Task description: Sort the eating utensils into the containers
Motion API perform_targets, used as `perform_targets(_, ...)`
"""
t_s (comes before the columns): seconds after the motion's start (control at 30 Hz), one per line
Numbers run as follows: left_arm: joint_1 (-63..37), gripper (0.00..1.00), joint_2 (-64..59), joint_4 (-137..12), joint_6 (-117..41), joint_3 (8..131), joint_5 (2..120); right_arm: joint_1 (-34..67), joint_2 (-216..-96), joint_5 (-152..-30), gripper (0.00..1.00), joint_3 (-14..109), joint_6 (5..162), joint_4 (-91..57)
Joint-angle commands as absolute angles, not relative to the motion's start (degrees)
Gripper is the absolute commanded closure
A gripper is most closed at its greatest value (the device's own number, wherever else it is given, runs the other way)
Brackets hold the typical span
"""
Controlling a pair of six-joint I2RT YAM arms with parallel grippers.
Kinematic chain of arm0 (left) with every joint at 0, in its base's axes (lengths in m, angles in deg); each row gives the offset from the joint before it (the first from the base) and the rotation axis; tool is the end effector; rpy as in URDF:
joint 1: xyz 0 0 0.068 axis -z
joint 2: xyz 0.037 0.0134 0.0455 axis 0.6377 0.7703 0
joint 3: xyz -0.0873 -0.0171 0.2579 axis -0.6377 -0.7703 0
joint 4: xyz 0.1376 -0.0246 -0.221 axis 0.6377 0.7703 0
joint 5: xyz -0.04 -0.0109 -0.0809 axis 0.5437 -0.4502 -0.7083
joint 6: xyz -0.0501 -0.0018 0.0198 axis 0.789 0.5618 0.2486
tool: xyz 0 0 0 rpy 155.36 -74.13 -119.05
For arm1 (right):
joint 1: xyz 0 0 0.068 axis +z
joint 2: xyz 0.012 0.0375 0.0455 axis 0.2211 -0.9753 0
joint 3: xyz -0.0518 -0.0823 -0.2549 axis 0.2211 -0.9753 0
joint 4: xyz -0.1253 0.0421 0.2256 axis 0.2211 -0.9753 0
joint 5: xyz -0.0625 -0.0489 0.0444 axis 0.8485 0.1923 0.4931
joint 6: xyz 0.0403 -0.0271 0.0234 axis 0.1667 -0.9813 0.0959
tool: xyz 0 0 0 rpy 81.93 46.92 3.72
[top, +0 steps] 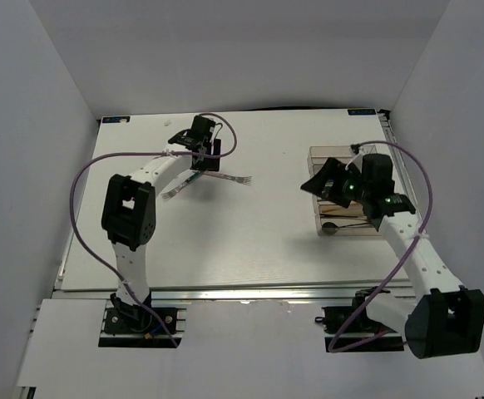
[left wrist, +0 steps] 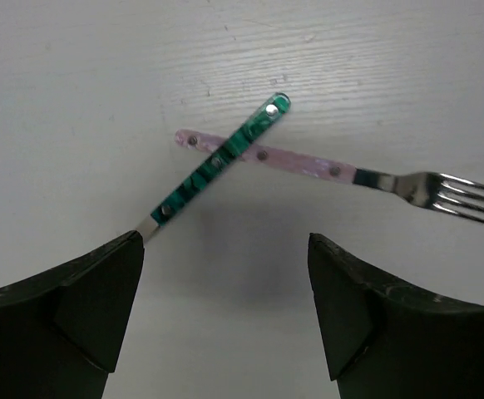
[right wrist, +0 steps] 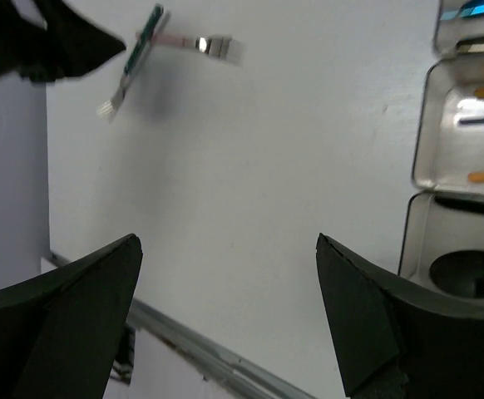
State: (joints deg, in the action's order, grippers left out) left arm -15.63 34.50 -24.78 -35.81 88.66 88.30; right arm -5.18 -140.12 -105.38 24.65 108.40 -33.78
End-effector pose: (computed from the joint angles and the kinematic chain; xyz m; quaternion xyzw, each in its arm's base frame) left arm 0.3975 -0.1643 0.2377 0.0349 0.9443 0.0554 0.3226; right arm 0.2505 0.0467 0.3050 0.0834 0.8505 0.3184 0.4103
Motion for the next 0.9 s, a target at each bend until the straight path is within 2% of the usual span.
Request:
perform_targets(0.0,-20.37,0.12,37.54,-25.02,-44.04,93.92,79.67,-2.23,-136.7,-108.99,0.11,20.35,107.57,-31.14)
perform_targets(0.3,-25.64,0.15,42.91,-27.04,-47.92,93.22,69.65,-0.64,-133.8,-110.03,0.11,19.64,106.34,-33.07)
perform_targets(0.4,-26.35,0.22,43.43,-28.01,-48.36,91.38,65.87,-0.38,-133.71,-109.95,0.11,20.51,106.6,-33.07)
perform_targets(0.57,-26.35,0.43,44.14,-29.85,-47.66,88.39,64.98,-0.11,-134.06,-109.77,0.11,21.83,106.95,-33.07)
perform_targets(0.73,-26.26,0.44,46.07,-28.8,-47.22,87.77,68.32,-0.03,-133.01,-109.16,0.11,22.28,107.13,-33.42)
perform_targets(0.8,-26.26,0.57,46.25,-28.63,-46.87,87.07,68.5,0.06,-132.74,-108.81,0.11,22.28,107.3,-33.51)
perform_targets(0.87,-26.26,0.74,45.72,-28.54,-46.34,86.11,70.78,0.15,-132.39,-108.8,0.11,22.36,107.65,-33.51)
